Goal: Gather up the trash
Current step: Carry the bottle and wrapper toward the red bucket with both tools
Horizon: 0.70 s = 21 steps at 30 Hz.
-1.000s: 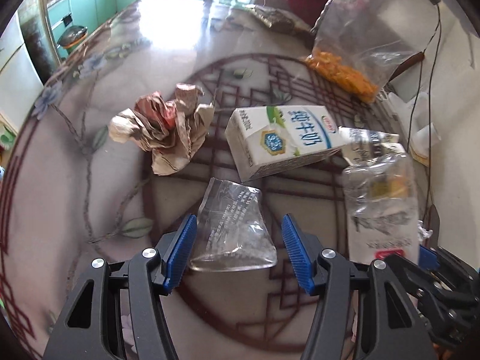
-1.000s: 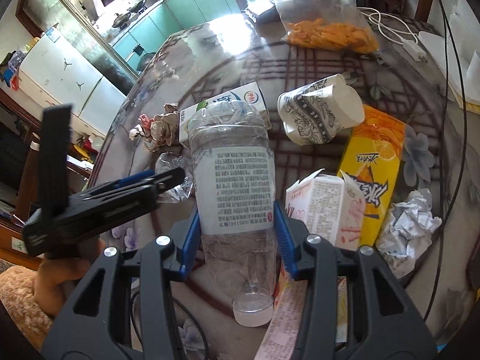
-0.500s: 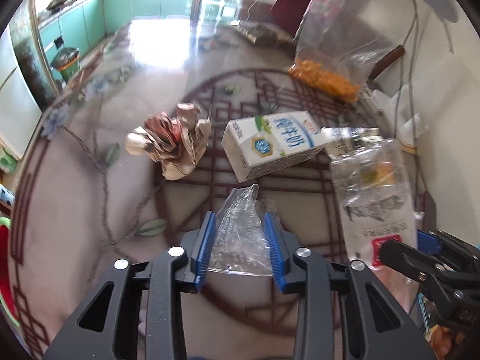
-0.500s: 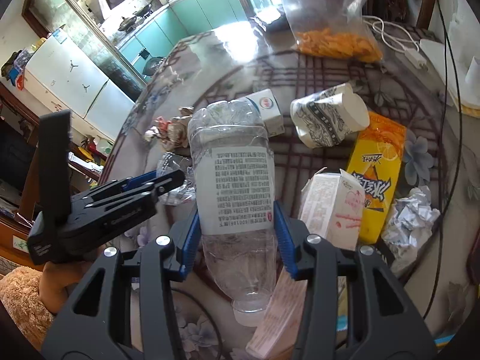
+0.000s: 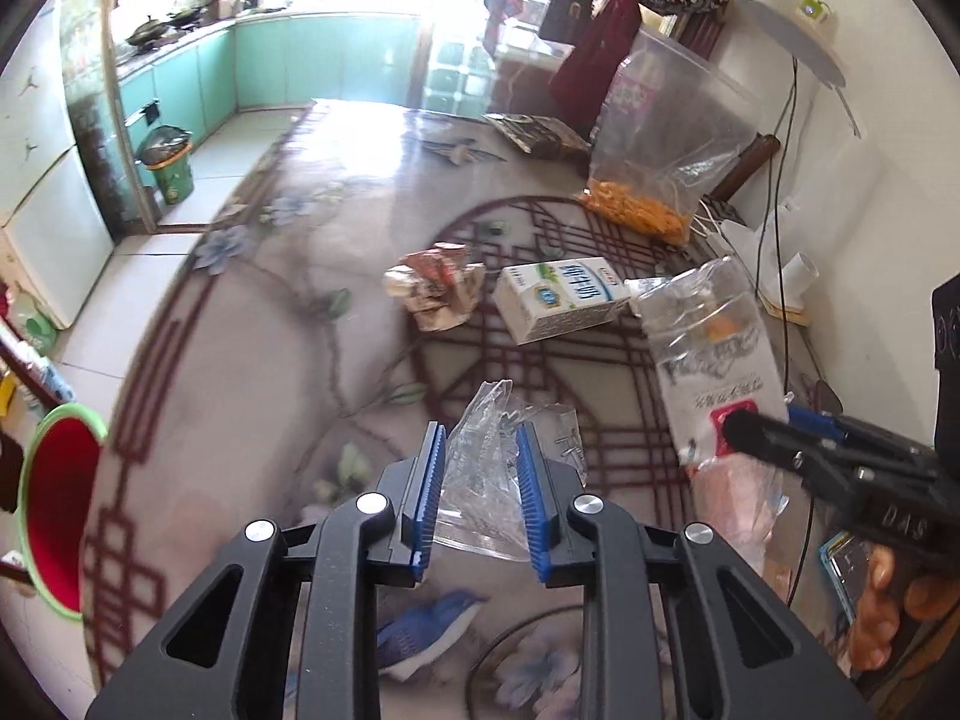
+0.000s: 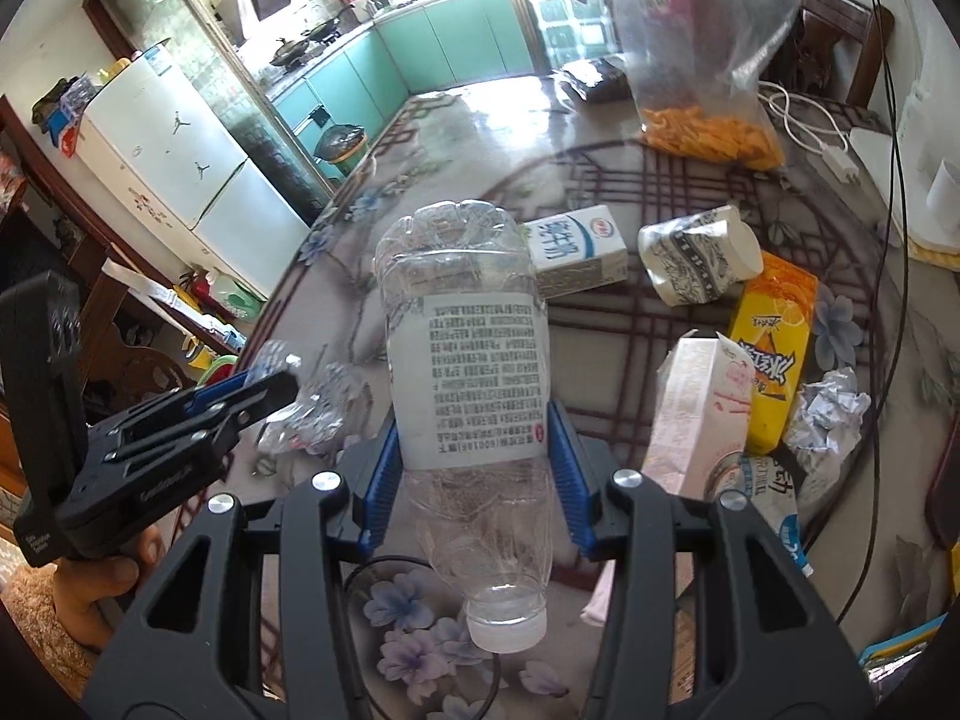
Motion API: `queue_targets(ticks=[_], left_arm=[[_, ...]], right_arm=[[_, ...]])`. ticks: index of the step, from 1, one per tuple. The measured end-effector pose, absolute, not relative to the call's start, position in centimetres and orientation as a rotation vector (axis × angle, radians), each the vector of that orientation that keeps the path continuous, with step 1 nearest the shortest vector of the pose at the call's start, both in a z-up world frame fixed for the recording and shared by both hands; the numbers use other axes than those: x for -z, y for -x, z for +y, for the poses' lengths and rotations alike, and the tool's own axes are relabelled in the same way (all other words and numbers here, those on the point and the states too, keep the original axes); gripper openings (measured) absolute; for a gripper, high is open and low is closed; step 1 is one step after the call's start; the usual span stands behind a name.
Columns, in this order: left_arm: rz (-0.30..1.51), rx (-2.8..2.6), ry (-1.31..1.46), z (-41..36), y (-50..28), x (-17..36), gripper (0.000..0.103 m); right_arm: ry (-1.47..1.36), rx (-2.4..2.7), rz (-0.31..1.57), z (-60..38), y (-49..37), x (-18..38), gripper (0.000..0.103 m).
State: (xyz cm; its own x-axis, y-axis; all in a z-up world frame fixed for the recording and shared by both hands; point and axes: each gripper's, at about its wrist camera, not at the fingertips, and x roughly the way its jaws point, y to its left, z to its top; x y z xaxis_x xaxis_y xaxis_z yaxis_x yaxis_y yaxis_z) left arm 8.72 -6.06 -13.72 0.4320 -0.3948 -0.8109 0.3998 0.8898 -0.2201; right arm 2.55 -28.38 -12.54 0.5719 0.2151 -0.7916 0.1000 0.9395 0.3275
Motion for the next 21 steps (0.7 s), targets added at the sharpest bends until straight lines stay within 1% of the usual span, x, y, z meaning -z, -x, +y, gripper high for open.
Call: queue_targets(ticks=[14, 15, 21], left_arm=[[0.977, 0.404, 0.042, 1.9, -6.5, 12.9, 0.020], [0.977, 0.400, 0.044, 2.3, -6.4, 12.8, 0.017], [0.969, 0.388, 0.054, 5.1, -6.3, 12.9, 0.016]], right_arm=[[-0.304, -0.128, 0.935, -22.7, -1.7, 10.5, 0.045], [-0.303, -0.135, 0.933, -22.1, -1.6, 10.4, 0.045], [-0.290, -0.153, 0.926, -19.4, -1.4, 9.8, 0.045]])
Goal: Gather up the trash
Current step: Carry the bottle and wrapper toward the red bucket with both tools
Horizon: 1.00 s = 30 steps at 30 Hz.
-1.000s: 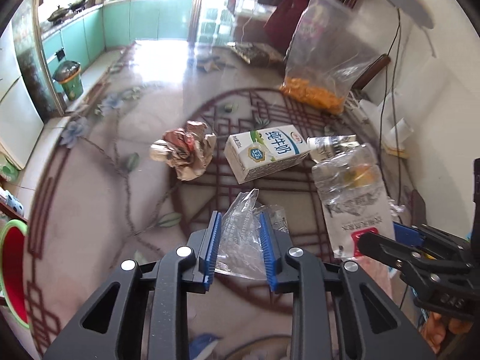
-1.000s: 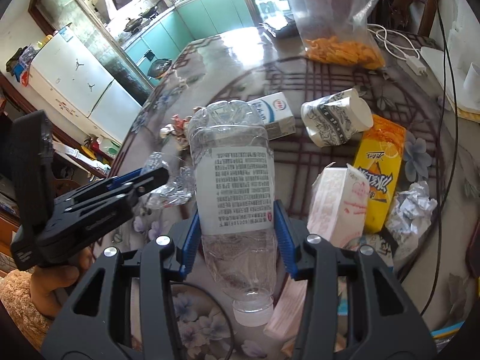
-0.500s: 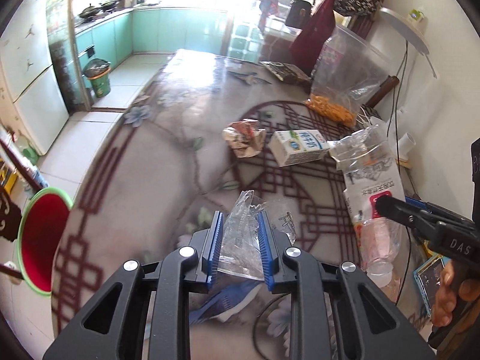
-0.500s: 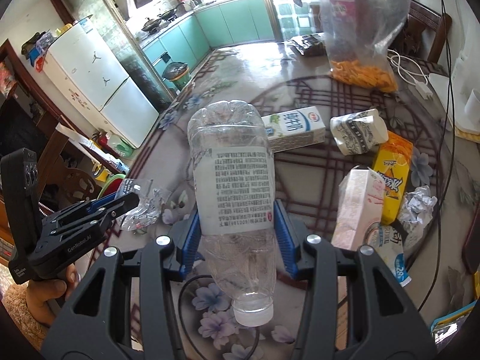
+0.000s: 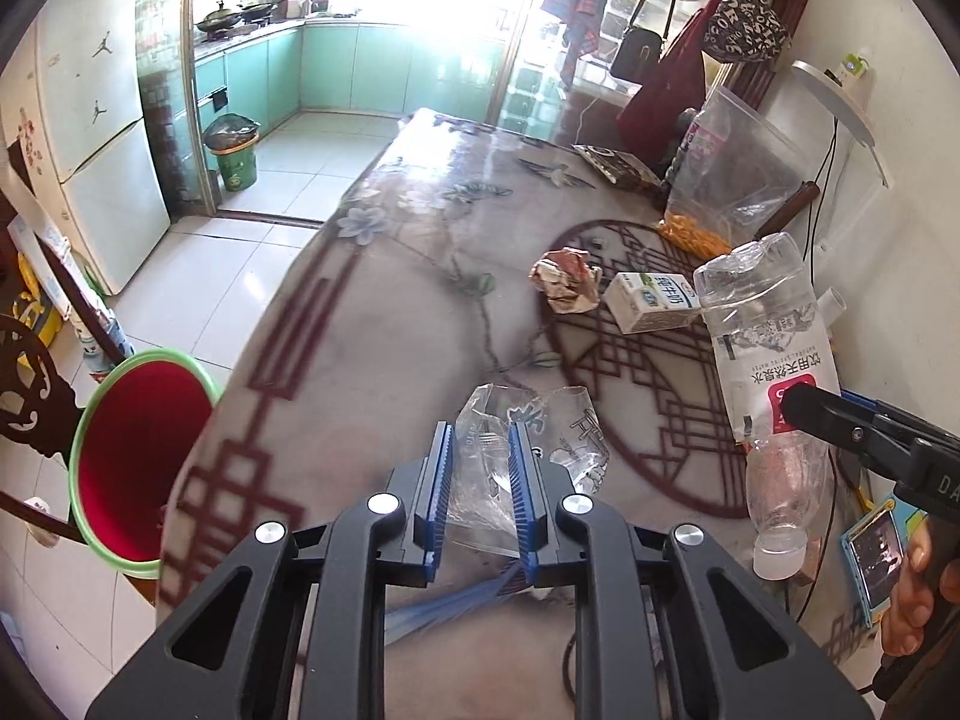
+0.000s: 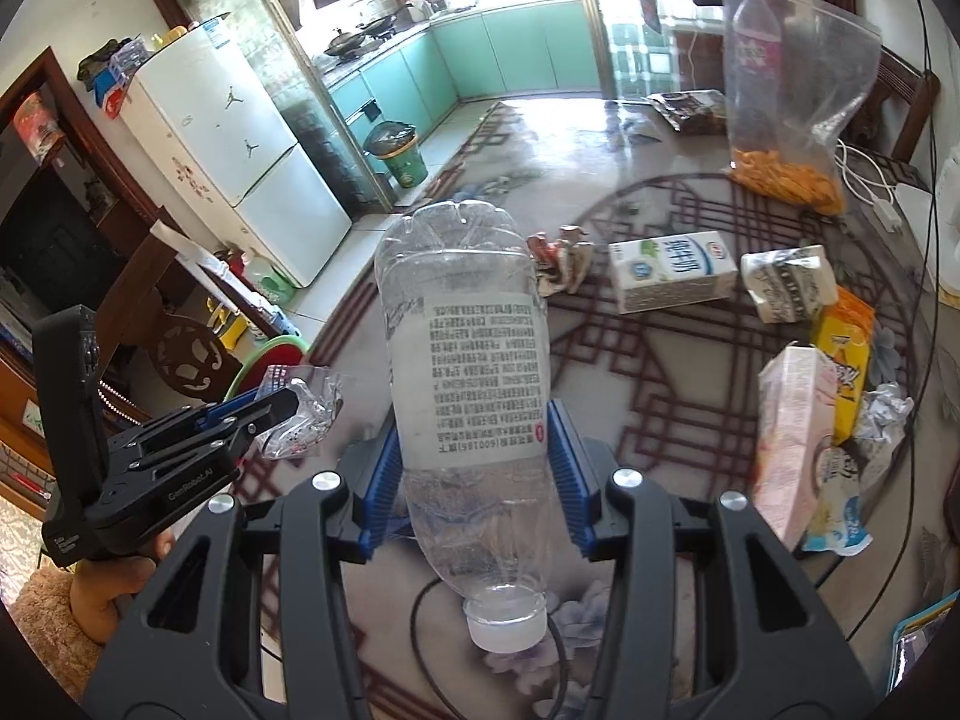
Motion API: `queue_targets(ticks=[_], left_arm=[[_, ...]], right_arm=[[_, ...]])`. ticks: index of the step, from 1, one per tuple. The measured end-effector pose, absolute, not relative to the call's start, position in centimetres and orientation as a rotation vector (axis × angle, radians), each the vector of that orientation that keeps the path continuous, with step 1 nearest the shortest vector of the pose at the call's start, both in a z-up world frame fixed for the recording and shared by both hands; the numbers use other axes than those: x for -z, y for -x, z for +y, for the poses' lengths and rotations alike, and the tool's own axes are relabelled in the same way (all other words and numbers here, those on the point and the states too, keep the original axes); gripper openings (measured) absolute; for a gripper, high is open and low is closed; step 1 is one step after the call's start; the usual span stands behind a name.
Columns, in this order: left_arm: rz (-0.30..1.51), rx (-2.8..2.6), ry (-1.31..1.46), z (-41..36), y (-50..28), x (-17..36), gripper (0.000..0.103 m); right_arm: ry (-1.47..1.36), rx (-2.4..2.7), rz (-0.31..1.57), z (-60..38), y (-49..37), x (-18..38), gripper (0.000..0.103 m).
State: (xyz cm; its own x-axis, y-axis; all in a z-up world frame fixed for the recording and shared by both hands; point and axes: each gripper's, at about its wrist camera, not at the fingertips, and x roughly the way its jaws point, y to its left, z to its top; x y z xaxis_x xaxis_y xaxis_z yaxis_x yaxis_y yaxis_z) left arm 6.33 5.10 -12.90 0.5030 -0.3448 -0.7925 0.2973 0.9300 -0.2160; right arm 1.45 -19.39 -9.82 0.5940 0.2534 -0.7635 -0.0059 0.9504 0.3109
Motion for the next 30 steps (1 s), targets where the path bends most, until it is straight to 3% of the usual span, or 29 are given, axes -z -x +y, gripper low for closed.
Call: queue_targets(ticks=[30], left_arm=[[0.973, 0.317, 0.096, 19.9, -9.3, 13.9, 0.016]], right_arm=[[-0.240, -0.190, 0.940, -4.7, -3.5, 9.3, 0.045]])
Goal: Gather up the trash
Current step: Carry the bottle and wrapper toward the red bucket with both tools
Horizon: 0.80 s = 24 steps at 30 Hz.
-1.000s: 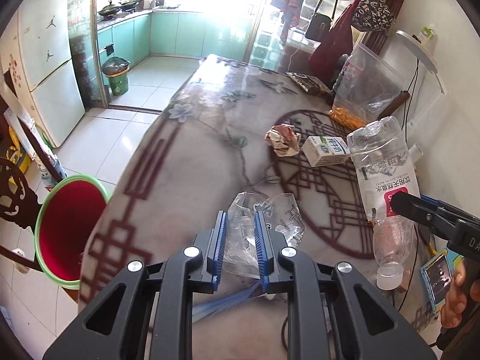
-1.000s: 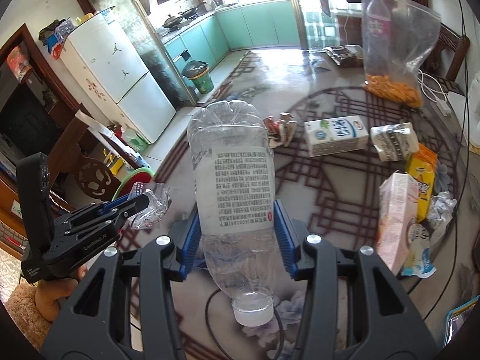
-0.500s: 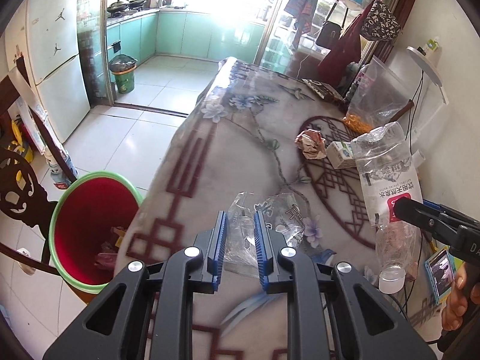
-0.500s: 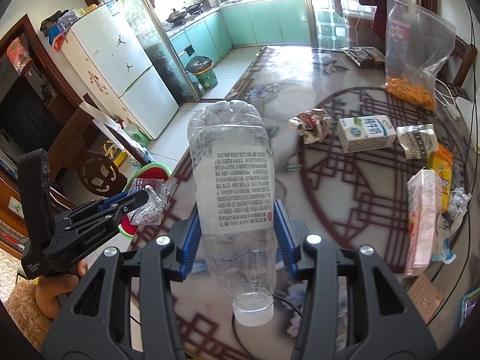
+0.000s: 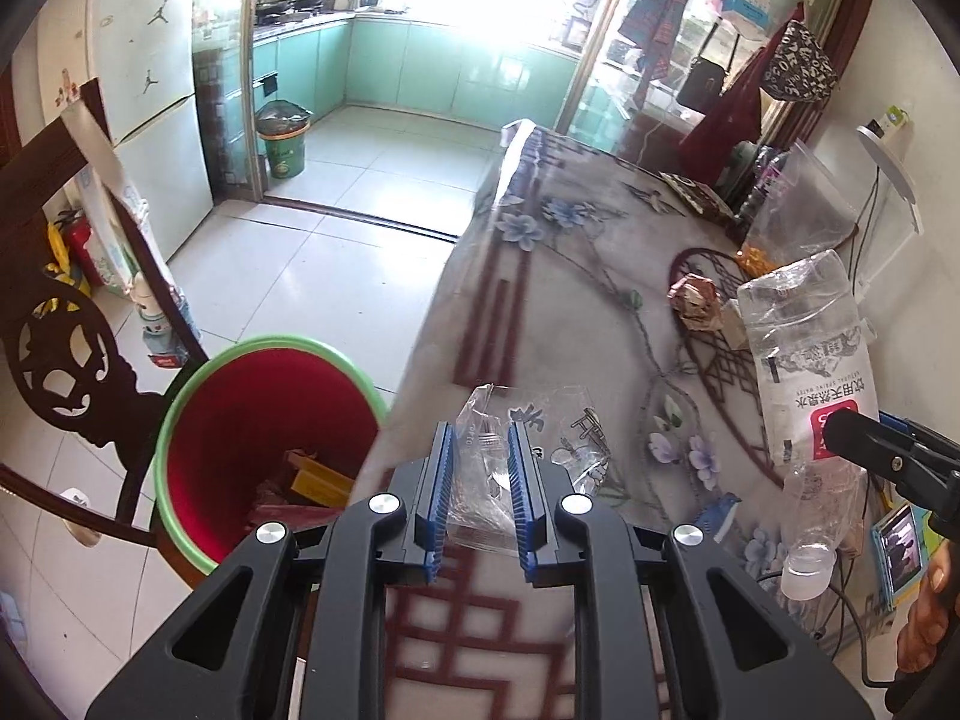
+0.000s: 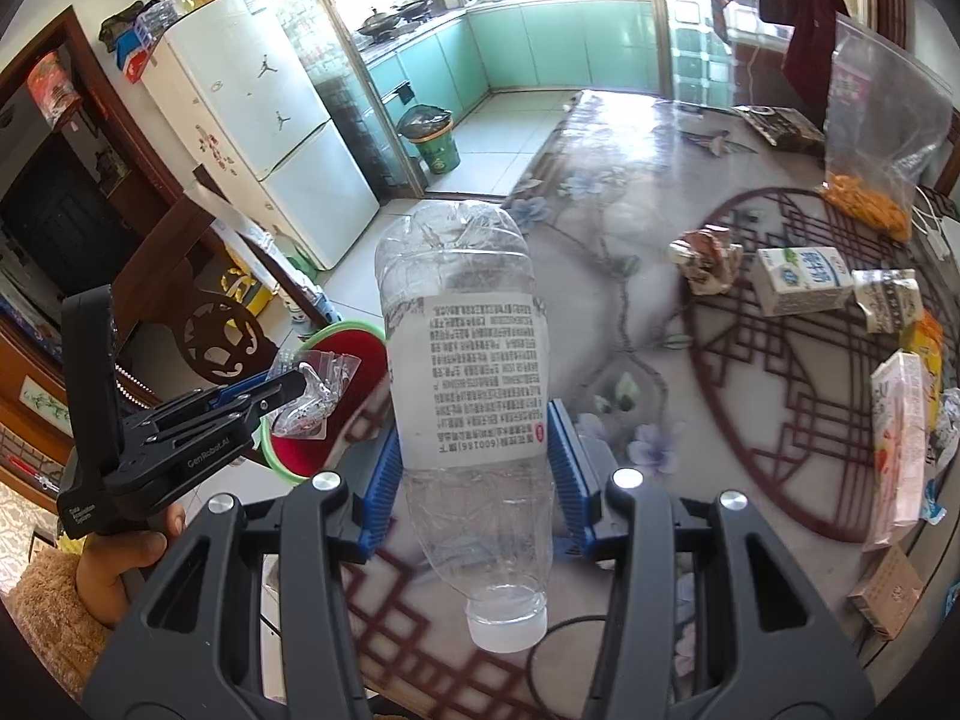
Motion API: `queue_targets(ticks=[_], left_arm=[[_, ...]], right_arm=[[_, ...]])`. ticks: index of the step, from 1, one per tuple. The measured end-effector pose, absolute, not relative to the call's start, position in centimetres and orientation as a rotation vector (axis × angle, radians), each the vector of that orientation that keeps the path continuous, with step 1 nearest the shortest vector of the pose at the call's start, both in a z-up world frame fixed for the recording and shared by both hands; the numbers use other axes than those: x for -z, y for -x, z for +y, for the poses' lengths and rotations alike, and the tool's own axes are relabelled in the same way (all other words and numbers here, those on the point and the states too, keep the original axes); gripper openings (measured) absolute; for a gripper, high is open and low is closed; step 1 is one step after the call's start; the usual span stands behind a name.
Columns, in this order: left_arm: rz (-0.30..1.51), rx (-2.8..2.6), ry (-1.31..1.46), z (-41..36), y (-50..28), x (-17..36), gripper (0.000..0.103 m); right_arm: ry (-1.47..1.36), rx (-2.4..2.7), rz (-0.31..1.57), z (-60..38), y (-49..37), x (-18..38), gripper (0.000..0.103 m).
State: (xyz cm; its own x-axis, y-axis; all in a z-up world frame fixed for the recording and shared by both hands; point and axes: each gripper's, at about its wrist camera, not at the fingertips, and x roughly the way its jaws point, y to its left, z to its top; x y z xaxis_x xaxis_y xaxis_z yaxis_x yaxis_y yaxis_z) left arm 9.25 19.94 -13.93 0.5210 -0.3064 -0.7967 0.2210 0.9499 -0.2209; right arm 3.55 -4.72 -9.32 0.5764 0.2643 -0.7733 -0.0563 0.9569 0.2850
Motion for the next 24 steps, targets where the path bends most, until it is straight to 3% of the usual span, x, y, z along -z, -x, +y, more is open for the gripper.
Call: queue_targets(ticks=[24], left_arm=[[1.059, 0.108, 0.193, 31.9, -12.3, 19.4, 0.016]], right_arm=[[-0.131, -0.419, 1.072, 9.4, -11.6, 13.4, 0.045]])
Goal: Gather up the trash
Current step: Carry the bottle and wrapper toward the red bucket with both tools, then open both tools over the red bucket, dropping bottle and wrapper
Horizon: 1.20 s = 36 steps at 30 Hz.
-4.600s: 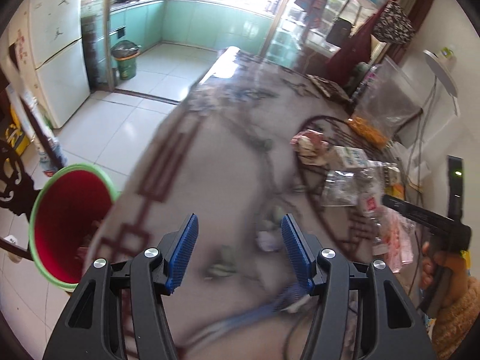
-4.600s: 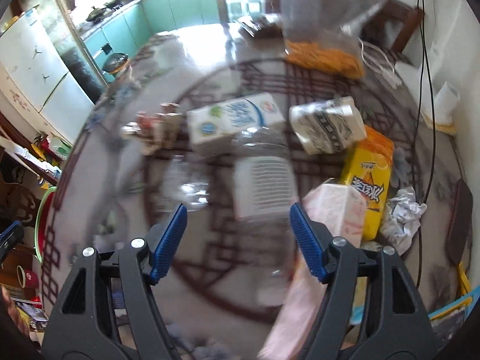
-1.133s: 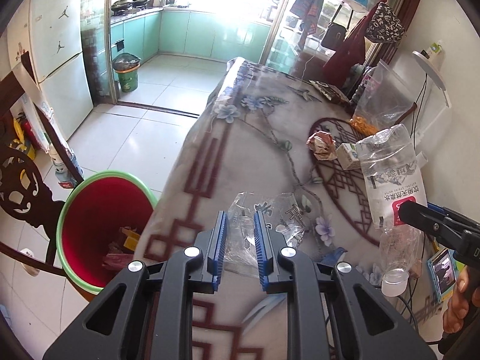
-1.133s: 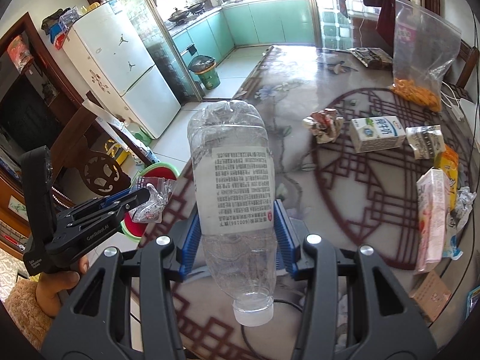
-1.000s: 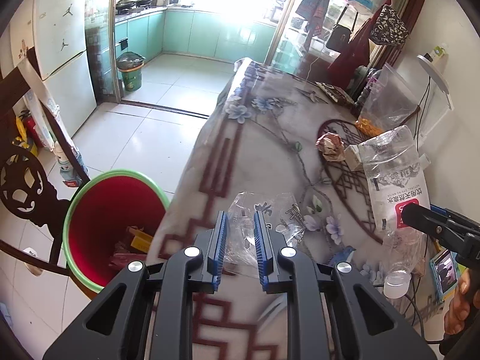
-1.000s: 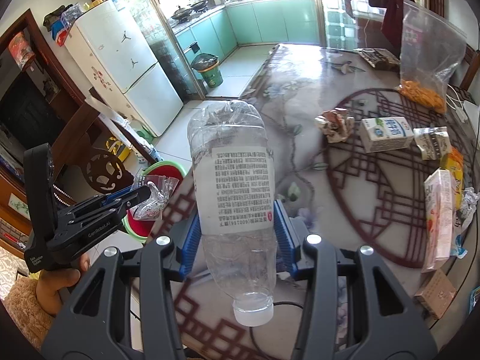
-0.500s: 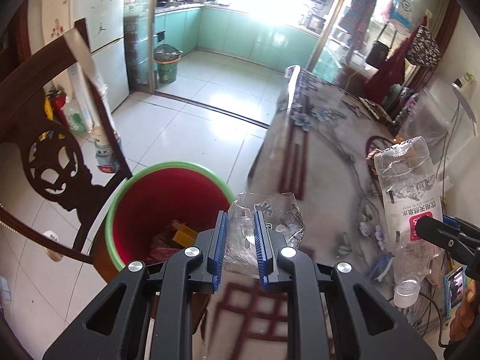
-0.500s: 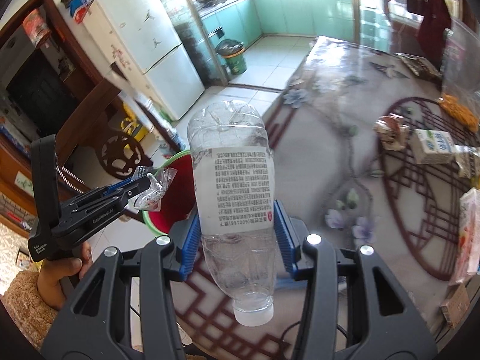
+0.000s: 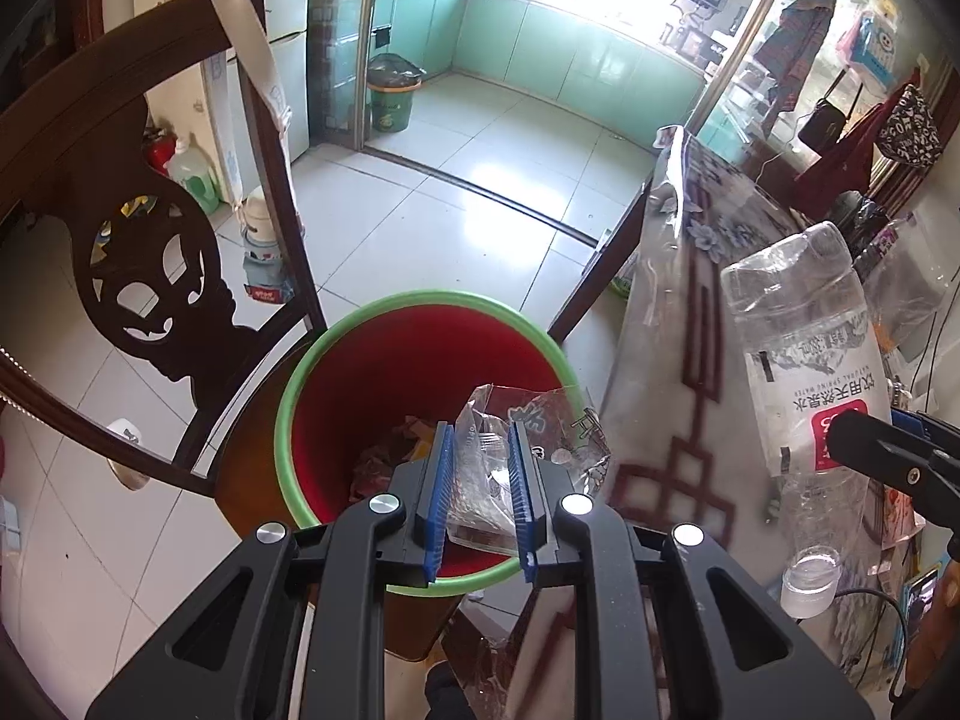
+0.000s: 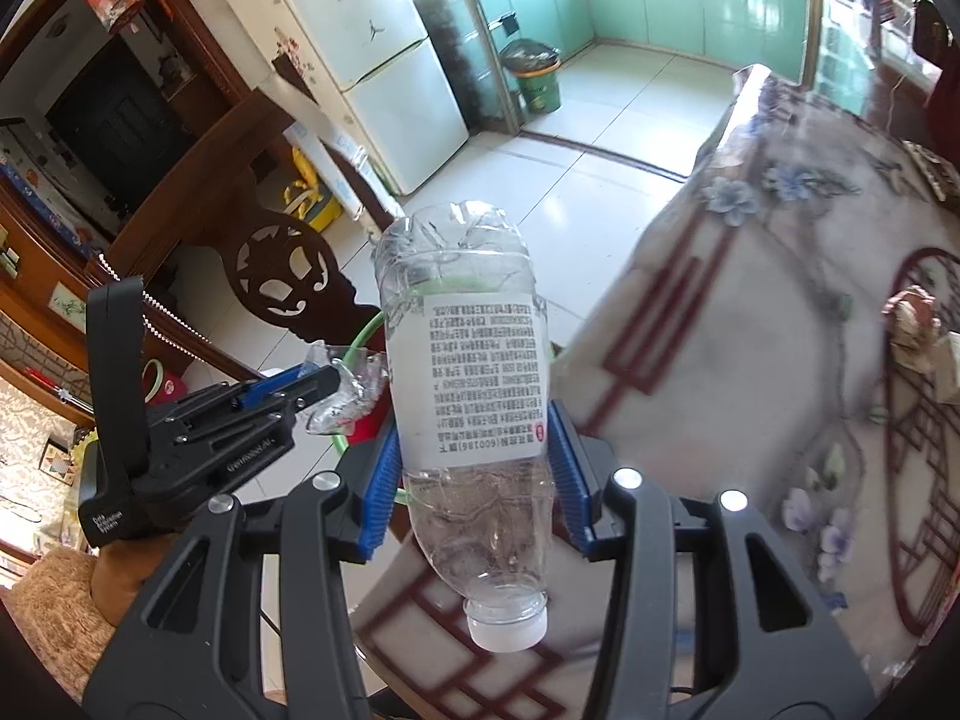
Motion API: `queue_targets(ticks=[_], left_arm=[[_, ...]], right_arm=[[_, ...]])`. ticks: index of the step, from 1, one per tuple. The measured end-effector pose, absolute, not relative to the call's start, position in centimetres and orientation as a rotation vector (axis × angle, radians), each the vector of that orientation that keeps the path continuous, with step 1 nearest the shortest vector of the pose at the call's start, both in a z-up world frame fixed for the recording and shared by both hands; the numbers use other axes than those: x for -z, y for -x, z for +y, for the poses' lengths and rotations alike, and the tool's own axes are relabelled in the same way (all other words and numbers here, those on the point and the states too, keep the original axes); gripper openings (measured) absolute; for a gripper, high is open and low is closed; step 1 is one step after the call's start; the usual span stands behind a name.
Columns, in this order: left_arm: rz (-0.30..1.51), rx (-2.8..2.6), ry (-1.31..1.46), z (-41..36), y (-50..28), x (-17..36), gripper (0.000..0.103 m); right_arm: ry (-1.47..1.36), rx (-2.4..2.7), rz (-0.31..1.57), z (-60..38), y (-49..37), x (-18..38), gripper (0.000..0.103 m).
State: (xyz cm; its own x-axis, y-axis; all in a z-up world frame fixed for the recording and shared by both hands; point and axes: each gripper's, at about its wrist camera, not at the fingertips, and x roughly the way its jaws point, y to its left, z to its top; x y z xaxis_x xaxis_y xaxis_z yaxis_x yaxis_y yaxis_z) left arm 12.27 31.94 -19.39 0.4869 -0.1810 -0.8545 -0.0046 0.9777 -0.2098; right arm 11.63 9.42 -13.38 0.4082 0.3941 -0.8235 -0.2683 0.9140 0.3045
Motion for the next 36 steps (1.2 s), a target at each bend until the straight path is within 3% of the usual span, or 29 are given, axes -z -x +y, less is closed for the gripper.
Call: queue_targets(ticks=[22, 23, 25, 26, 36], left_arm=[[1.109, 0.105, 0.217, 33.6, -14.5, 21.3, 0.019], [1.113, 0.101, 0.215, 33.6, -14.6, 21.4, 0.030], [1.105, 0.088, 0.220, 33.7, -14.5, 21.3, 0.055], [1.091, 0.083, 0.233, 33.9, -14.3, 21.1, 0.055], [1.080, 0.077, 0.256, 34.1, -13.8, 20.3, 0.055]], right_arm=[[-0.127, -0.446, 1.140, 13.0, -14.5, 15.6, 0.046], [-0.124, -0.447, 1.139, 13.1, -14.5, 15.6, 0.048], [-0.130, -0.447, 1.137, 13.1, -14.5, 15.6, 0.066], [-0.138, -0.442, 1.126, 13.1, -14.5, 15.4, 0.070], [-0.178, -0.379, 1.099, 10.0, -13.2, 14.4, 0.074]])
